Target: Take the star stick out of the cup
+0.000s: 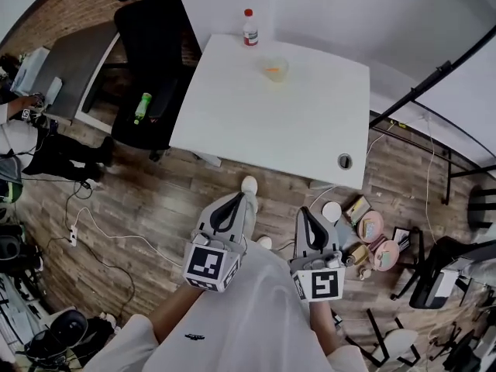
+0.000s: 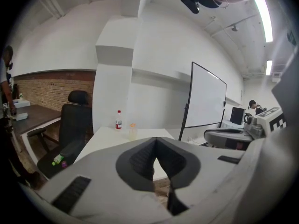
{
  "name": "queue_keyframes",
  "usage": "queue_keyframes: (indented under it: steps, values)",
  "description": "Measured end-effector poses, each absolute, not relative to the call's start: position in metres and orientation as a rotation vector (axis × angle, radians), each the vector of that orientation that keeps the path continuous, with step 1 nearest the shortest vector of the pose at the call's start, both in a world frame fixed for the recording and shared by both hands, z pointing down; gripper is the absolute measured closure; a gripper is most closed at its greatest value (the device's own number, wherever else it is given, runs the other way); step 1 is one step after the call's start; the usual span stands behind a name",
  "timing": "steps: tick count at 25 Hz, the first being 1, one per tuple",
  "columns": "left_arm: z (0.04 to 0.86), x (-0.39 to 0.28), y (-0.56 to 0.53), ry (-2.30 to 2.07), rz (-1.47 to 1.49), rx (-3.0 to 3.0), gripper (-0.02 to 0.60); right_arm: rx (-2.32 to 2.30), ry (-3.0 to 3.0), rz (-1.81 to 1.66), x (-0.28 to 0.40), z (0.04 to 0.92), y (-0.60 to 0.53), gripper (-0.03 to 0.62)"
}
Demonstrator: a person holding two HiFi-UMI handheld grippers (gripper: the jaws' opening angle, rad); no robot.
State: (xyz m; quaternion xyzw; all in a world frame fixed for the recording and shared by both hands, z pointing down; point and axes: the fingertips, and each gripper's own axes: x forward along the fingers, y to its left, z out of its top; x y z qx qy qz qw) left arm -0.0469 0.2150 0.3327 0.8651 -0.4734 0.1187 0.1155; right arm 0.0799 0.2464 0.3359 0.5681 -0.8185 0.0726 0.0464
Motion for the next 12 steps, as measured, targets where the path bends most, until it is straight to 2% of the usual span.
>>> queue_keyframes:
  steps: [12]
  values:
    - [0.315,-0.049,0.053,-1.268,0.296,2.598,0.591,1.811,-2.392,0.216,0.073,0.315,0.090,0.591]
